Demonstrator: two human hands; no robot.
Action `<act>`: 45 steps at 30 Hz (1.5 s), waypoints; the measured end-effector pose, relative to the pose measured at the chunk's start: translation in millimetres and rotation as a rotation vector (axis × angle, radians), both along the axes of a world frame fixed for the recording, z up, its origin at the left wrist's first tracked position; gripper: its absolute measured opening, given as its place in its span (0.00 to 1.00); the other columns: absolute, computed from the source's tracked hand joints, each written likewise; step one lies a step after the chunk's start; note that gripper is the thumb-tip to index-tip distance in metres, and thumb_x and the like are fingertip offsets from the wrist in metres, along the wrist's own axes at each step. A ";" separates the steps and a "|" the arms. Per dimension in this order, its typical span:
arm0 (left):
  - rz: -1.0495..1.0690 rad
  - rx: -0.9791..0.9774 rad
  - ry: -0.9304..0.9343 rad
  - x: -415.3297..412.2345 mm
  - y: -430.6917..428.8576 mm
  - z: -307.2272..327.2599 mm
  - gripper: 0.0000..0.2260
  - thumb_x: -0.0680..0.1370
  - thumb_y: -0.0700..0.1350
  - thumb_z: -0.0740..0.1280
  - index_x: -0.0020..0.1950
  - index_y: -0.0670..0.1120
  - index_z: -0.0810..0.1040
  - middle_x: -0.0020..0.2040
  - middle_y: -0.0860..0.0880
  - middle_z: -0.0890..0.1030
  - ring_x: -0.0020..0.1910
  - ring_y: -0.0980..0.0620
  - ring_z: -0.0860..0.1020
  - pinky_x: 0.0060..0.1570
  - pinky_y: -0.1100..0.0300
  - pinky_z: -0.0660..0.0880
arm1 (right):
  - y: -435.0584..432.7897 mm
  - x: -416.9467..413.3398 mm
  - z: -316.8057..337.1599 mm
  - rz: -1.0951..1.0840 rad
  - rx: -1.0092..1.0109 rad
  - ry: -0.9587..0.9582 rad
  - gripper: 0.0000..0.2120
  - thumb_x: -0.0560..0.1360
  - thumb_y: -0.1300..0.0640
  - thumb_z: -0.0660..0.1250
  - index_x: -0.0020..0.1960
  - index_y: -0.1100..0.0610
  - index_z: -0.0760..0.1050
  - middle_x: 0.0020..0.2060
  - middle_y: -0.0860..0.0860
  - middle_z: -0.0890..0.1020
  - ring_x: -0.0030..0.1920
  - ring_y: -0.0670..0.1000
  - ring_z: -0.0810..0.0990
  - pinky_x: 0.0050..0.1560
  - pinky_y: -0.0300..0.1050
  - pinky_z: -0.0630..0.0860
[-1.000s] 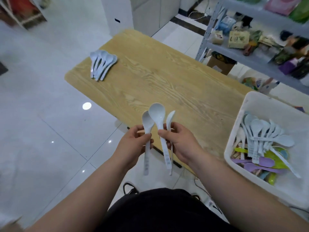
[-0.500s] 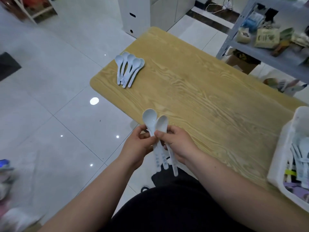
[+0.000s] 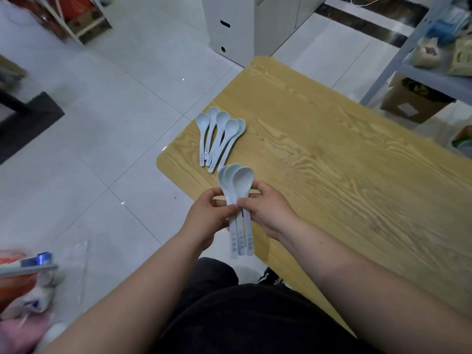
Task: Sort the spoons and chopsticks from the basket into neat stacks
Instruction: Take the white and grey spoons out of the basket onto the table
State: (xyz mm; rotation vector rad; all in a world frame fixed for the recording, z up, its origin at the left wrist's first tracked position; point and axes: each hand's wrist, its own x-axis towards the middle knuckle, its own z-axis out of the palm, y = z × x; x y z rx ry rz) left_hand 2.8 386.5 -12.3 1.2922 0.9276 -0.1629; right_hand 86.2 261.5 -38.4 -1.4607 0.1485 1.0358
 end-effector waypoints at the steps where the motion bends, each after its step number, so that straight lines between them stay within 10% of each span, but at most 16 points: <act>1: -0.023 -0.002 0.008 6.6 7.5 -3.8 0.18 0.74 0.34 0.74 0.61 0.44 0.76 0.48 0.39 0.84 0.46 0.43 0.86 0.45 0.51 0.82 | 6.8 6.2 -3.4 -0.014 -0.012 0.008 0.23 0.63 0.59 0.73 0.57 0.49 0.75 0.47 0.55 0.87 0.49 0.58 0.87 0.57 0.62 0.81; 10: -0.107 0.066 0.142 79.1 137.6 -55.6 0.14 0.75 0.36 0.73 0.60 0.44 0.78 0.44 0.47 0.83 0.42 0.50 0.83 0.44 0.56 0.79 | 82.1 74.6 -47.6 -0.279 -0.170 0.056 0.12 0.76 0.66 0.71 0.52 0.51 0.76 0.51 0.57 0.84 0.53 0.57 0.84 0.59 0.60 0.80; 17: -0.269 0.206 0.241 156.1 245.2 -101.7 0.15 0.68 0.35 0.68 0.52 0.47 0.77 0.47 0.42 0.83 0.45 0.44 0.83 0.52 0.41 0.82 | 123.9 124.5 -84.8 -0.600 -0.384 0.053 0.12 0.74 0.65 0.71 0.49 0.48 0.76 0.51 0.53 0.84 0.53 0.56 0.83 0.59 0.59 0.80; 21: -0.423 0.311 0.269 178.6 258.5 -112.9 0.12 0.71 0.37 0.70 0.53 0.47 0.76 0.48 0.46 0.82 0.45 0.47 0.82 0.47 0.51 0.82 | 141.6 138.9 -97.4 -0.672 -0.500 0.057 0.11 0.74 0.64 0.71 0.46 0.49 0.75 0.47 0.51 0.83 0.49 0.54 0.83 0.57 0.56 0.80; 29: -0.668 0.512 0.207 207.2 247.1 -123.9 0.13 0.72 0.37 0.71 0.53 0.42 0.71 0.40 0.47 0.79 0.37 0.54 0.77 0.33 0.61 0.70 | 157.5 153.6 -104.2 -0.551 -0.693 -0.051 0.15 0.74 0.58 0.71 0.59 0.55 0.74 0.48 0.49 0.82 0.45 0.49 0.82 0.36 0.42 0.73; 36: -0.788 0.627 0.141 228.3 232.3 -125.9 0.10 0.73 0.36 0.68 0.52 0.44 0.71 0.45 0.47 0.78 0.37 0.56 0.74 0.31 0.63 0.67 | 148.6 150.7 -106.8 -0.450 -0.743 -0.139 0.15 0.76 0.55 0.71 0.61 0.53 0.74 0.49 0.47 0.81 0.47 0.48 0.80 0.38 0.40 0.71; 45: -0.936 0.747 -0.001 211.4 234.4 -125.3 0.18 0.76 0.39 0.67 0.65 0.43 0.74 0.63 0.44 0.71 0.59 0.48 0.74 0.54 0.63 0.67 | 145.5 128.8 -110.7 -0.368 -0.794 -0.233 0.19 0.73 0.59 0.69 0.63 0.51 0.71 0.58 0.51 0.76 0.52 0.50 0.79 0.51 0.47 0.78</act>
